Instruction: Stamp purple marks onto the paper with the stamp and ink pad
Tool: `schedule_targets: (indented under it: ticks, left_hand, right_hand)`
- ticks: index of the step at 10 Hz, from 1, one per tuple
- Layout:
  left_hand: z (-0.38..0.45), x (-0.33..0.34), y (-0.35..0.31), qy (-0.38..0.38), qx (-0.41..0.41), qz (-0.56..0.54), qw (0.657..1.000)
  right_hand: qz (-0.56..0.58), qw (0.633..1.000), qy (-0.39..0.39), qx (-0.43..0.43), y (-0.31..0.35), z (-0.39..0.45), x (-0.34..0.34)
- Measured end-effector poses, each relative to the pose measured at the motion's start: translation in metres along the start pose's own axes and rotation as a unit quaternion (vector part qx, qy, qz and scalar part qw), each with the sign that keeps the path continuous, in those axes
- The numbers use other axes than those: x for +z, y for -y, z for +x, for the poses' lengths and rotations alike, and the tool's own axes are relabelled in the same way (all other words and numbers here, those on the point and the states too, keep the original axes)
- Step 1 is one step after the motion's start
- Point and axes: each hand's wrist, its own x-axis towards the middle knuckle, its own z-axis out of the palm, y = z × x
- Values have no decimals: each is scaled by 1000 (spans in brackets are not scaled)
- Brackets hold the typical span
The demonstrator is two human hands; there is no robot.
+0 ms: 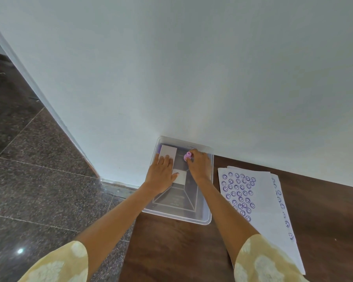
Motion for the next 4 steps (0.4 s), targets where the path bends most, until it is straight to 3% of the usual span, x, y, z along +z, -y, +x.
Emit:
schedule_targets:
  ticks: [2,3,4]
  left_hand:
    - [-3,-6,-1,7,-7,3,1000]
    - [-13,-16,-11,-35,-18,-46,998]
    - [-24,-23,-32,-90,-30,-70,993]
  right_hand:
    - [6,999,35,12,-2,-3,-9]
    - [19,1000,4,-6,-3,-20,-33]
    - [0,996,-77,-33,-20,-42,-52]
